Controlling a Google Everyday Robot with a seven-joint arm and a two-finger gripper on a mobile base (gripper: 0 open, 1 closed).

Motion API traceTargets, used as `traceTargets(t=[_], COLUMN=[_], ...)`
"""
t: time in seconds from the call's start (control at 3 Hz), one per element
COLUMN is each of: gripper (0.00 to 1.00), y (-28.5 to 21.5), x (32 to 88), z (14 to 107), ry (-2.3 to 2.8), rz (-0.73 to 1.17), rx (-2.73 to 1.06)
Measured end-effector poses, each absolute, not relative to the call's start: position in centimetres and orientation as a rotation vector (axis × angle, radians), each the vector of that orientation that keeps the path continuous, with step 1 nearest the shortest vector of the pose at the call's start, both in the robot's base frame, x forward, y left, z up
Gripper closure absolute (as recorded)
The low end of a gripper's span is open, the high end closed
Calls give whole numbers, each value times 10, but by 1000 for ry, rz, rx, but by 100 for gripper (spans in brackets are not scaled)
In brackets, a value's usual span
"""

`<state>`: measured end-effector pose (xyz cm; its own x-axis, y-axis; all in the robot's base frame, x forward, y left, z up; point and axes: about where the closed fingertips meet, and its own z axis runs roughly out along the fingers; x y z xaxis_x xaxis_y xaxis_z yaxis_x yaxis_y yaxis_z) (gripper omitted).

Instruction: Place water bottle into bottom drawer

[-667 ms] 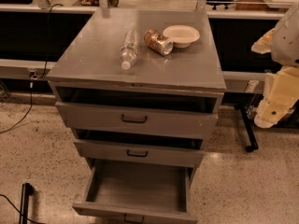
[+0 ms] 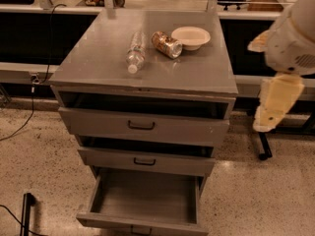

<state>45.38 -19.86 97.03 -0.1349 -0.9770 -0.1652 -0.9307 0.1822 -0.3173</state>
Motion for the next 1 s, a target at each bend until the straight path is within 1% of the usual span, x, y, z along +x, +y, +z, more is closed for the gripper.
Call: traceTargets(t=[0.33, 0.67, 1.0], gripper=[0, 0, 0], y=[-196, -196, -190], x=[464, 463, 466], z=[971, 971, 970], ry=[2095, 2096, 2024], rz=[-242, -241, -273], rx=[-1803, -1805, -1903])
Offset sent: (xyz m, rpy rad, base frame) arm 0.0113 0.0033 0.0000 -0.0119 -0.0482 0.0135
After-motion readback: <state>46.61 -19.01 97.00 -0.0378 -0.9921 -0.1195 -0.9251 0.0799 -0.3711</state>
